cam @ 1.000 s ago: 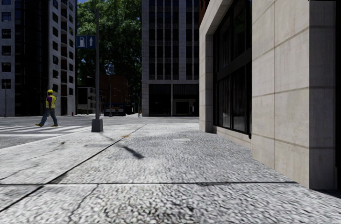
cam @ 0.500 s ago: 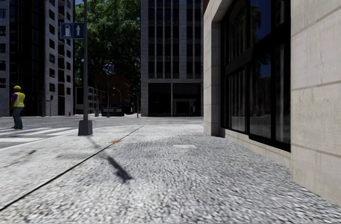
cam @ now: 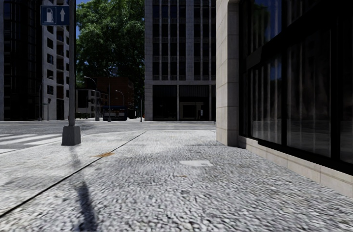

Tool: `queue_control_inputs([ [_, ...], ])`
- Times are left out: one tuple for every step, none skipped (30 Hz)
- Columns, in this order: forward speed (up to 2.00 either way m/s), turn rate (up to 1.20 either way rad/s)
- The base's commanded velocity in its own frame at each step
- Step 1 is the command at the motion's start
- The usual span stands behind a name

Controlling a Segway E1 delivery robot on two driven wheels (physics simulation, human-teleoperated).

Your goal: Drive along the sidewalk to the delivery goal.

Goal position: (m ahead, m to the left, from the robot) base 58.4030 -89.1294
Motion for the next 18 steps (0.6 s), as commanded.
queue_control_inputs([
  [2.00,0.00],
  [2.00,0.00],
  [2.00,0.00],
  [2.00,0.00],
  [2.00,0.00],
  [2.00,0.00],
  [2.00,0.00],
  [2.00,0.00],
  [2.00,0.00],
  [2.00,0.00],
  [2.00,0.00],
  [2.00,0.00],
  [2.00,0.00],
  [2.00,0.00],
  [2.00,0.00],
  [2.00,0.00],
  [2.00,0.00],
  [2.00,0.00],
])
